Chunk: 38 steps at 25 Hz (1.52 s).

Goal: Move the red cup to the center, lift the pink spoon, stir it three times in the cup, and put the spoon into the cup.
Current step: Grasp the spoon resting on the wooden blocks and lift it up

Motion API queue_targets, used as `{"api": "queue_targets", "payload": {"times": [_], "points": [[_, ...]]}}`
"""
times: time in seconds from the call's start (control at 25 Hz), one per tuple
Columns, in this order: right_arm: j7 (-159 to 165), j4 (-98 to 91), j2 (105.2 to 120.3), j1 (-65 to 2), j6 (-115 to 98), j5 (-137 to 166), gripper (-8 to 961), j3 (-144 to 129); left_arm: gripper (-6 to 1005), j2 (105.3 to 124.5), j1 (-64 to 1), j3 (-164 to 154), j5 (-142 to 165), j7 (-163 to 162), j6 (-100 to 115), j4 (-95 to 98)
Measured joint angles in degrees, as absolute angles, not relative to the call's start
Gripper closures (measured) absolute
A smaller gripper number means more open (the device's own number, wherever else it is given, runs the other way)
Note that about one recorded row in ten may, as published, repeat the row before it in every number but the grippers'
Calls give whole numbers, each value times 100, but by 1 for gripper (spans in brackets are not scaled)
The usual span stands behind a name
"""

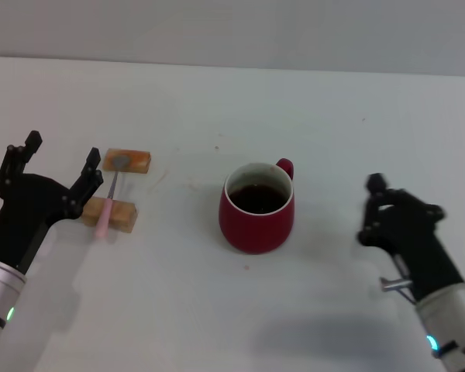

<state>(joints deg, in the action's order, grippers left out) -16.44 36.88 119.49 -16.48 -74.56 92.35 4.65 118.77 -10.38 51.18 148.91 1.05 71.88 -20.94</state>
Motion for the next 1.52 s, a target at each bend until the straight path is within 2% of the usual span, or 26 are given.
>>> {"api": "queue_targets", "payload": {"times": [0.48,1.52], "points": [[-1644,3526,11944,-1040,-8151,9222,954,693,139,11859,-653,4872,14925,104,7216,-2134],[-1644,3515,11940,-1042,-8151,9247,953,631,141,11873,-607,4149,14888,-233,6664,-2065]]}}
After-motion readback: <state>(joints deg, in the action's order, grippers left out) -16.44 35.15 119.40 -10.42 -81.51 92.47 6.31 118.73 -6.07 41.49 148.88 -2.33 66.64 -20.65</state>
